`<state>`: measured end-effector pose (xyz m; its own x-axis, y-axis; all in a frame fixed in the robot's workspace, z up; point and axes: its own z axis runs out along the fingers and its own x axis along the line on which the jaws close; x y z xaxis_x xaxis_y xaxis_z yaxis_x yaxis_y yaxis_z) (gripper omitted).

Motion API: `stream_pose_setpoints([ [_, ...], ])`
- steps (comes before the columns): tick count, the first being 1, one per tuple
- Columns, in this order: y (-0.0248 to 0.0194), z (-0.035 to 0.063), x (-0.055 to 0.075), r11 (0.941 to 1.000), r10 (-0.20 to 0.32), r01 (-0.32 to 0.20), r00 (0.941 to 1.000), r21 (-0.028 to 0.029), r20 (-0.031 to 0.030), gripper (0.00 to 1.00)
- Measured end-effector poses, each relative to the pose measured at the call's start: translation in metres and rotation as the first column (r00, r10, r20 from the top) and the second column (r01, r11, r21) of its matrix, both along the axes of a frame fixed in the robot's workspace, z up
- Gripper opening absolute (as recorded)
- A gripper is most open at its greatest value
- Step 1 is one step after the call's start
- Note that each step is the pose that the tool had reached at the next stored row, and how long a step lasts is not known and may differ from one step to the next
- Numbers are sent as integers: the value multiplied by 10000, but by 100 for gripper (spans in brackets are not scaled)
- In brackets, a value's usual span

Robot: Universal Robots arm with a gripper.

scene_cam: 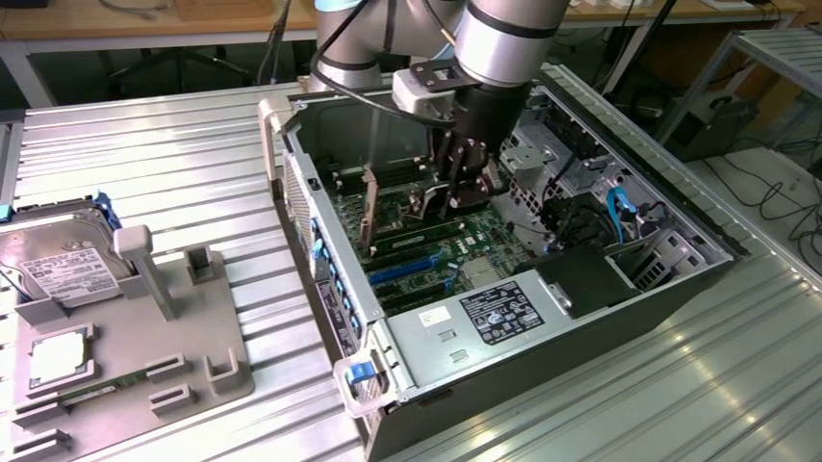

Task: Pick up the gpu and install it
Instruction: 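Insert the gpu into the slot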

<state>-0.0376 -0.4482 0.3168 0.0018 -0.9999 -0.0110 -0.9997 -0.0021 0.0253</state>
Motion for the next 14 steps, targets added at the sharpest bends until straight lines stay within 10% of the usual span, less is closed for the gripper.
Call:
stream_pose_setpoints([
  [14, -9, -165, -125, 10000, 15, -15, 10000, 3, 47, 27],
])
